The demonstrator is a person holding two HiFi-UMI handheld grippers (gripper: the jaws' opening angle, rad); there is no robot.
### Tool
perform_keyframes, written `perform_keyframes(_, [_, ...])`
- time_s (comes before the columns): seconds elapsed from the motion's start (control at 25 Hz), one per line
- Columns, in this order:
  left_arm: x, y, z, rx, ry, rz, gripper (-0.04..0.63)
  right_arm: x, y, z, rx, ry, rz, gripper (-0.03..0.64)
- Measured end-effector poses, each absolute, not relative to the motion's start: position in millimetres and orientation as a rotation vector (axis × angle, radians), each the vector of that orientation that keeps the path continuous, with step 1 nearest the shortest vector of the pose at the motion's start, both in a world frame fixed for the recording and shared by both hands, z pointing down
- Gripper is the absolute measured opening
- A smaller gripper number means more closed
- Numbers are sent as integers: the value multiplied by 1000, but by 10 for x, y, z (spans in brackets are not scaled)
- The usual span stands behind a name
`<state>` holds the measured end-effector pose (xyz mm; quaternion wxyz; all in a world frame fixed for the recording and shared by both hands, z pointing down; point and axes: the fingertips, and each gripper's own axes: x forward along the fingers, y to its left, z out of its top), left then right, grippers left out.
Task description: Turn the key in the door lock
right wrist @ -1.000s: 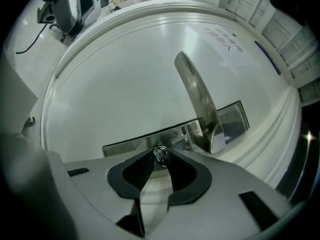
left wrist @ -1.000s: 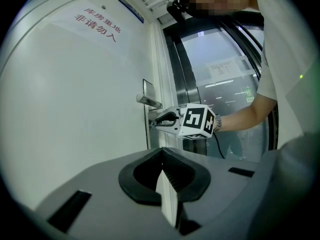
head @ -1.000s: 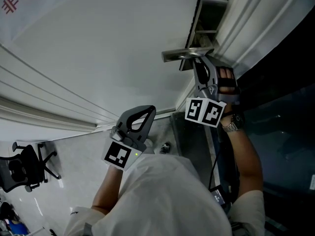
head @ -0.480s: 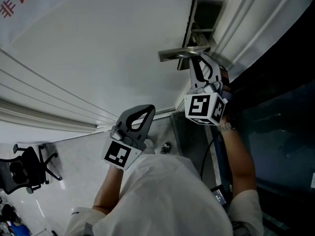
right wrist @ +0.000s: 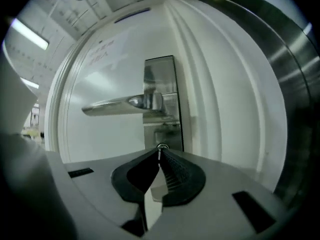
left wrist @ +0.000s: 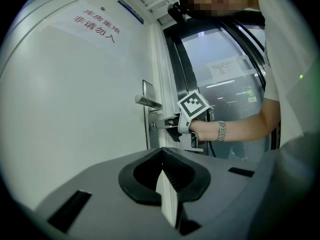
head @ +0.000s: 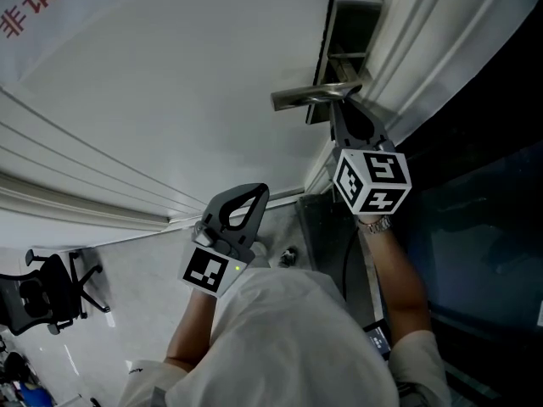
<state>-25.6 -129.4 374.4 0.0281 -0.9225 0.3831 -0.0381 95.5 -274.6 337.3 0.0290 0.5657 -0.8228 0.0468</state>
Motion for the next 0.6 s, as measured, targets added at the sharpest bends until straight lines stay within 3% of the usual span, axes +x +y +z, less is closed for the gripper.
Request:
perform_keyframes(0.44, [-244,-1316,3748,-2836,1200,-120,3,1039,-2777,3445,1695,-2872,1405,14])
perform_keyframes(0.6, [-196,-1307,3737,-2836,1189,-120,3,1054,-2783,3473,1631,-2873,1714,14])
